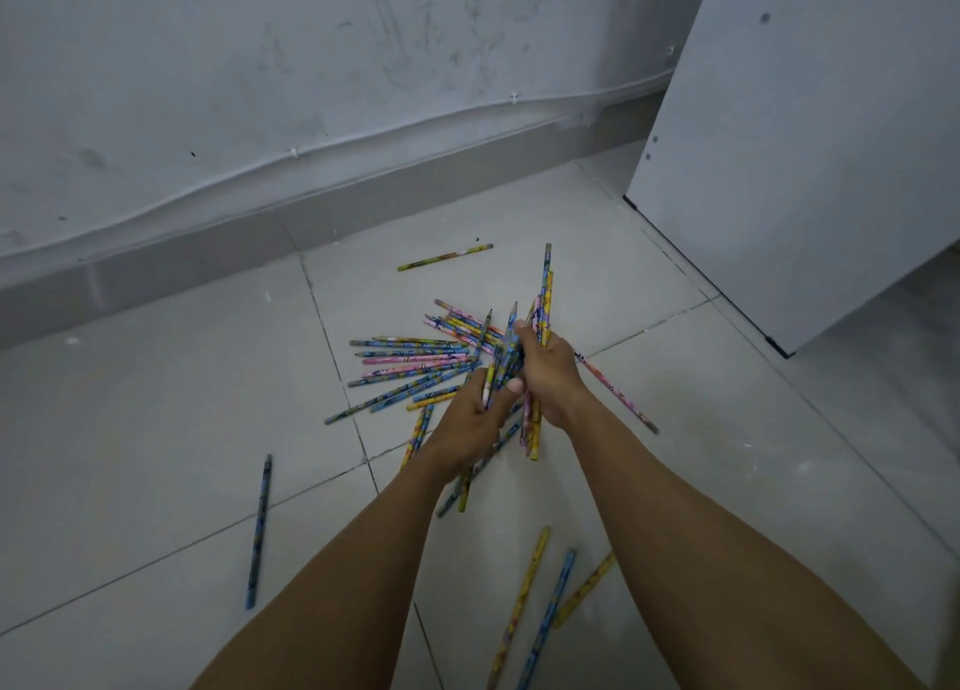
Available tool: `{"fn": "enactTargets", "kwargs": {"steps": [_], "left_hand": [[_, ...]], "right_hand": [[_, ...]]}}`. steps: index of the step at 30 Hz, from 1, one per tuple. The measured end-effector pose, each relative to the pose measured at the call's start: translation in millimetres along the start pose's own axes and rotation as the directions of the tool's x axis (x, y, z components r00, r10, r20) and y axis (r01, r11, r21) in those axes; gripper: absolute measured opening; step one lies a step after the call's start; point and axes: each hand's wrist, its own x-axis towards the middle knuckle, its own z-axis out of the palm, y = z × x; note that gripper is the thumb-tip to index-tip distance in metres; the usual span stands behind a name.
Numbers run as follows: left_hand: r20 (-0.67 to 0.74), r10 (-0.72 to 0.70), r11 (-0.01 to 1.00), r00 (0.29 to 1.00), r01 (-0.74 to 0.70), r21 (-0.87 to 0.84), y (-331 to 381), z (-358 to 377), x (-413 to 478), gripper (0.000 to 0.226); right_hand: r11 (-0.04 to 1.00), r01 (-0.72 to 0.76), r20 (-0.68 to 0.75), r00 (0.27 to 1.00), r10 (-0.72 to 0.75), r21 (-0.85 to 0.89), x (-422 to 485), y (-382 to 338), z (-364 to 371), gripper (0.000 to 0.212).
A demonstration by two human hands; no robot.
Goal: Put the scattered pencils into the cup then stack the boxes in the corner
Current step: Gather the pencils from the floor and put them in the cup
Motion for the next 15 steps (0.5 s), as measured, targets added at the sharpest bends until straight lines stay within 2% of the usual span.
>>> {"fn": "enactTargets", "kwargs": {"steps": [3, 6, 9, 13, 15], "left_hand": [[-0.058, 0.078, 0.995, 0.995, -0.082, -0.059, 14, -9, 8, 0.039], [-0.109, 0.102, 0.989, 0.989, -0.112, -0.092, 35, -24, 30, 0.019], [-0.138, 0.117, 0.985, 0.983, -0.133, -0.108, 48, -29, 42, 0.031], [-0.196, 0.148, 0.983, 0.969, -0.166, -0.077, 100, -36, 55, 0.039], [-0.199, 0.115, 0.988, 0.973, -0.134, -0.083, 135, -41, 51, 0.040]], "right_hand": [[0.999, 0.016, 0.001, 1.000, -0.016, 0.034, 14, -19, -1, 0.035], [0.999, 0.040, 0.036, 0.999, -0.041, 0.034, 29, -57, -2, 0.033], [0.997, 0.077, 0.113, 0.991, -0.076, -0.007, 34, -75, 1, 0.032], [0.995, 0.096, 0.153, 0.983, -0.096, 0.007, 24, -118, 1, 0.036], [0.998, 0.059, 0.171, 0.983, -0.064, 0.036, 10, -150, -2, 0.037]]}}
